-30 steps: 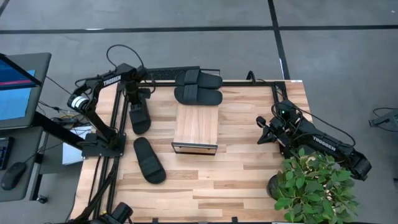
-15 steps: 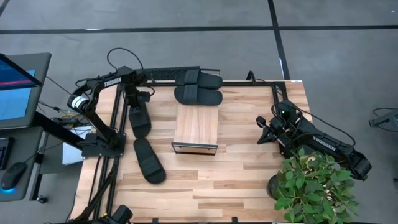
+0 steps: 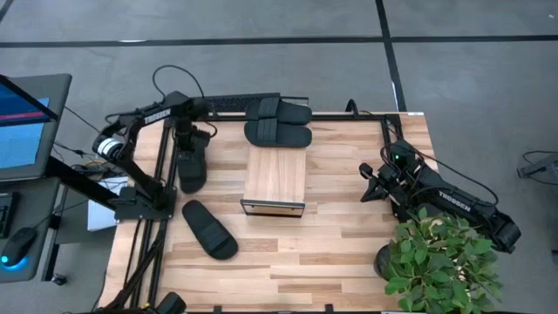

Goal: Pick and place slides into the shelf
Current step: Put the black slide on the shelf

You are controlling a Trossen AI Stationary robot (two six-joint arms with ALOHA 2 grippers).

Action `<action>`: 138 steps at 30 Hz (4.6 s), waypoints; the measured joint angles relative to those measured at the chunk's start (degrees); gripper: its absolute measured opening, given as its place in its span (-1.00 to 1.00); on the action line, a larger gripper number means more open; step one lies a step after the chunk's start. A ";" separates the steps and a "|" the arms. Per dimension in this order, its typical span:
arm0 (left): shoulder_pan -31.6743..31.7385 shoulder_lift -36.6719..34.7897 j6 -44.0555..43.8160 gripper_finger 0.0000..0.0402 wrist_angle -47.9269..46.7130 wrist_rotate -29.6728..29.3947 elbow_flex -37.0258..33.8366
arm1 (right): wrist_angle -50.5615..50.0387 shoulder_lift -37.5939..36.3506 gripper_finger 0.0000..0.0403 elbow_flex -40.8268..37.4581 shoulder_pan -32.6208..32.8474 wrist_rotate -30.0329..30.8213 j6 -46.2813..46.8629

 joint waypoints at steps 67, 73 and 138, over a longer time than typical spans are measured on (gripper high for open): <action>2.56 -67.75 -66.07 -1.00 35.12 24.37 -3.16 | 0.02 0.00 -1.00 0.00 0.00 0.00 0.00; 2.38 -69.12 -74.26 -1.00 46.67 29.34 -11.40 | 0.00 0.00 -1.00 0.00 -0.02 0.00 0.00; -53.19 -21.46 -94.90 -1.00 79.20 -11.94 -7.44 | 0.00 0.02 -1.00 0.00 -0.02 0.00 0.00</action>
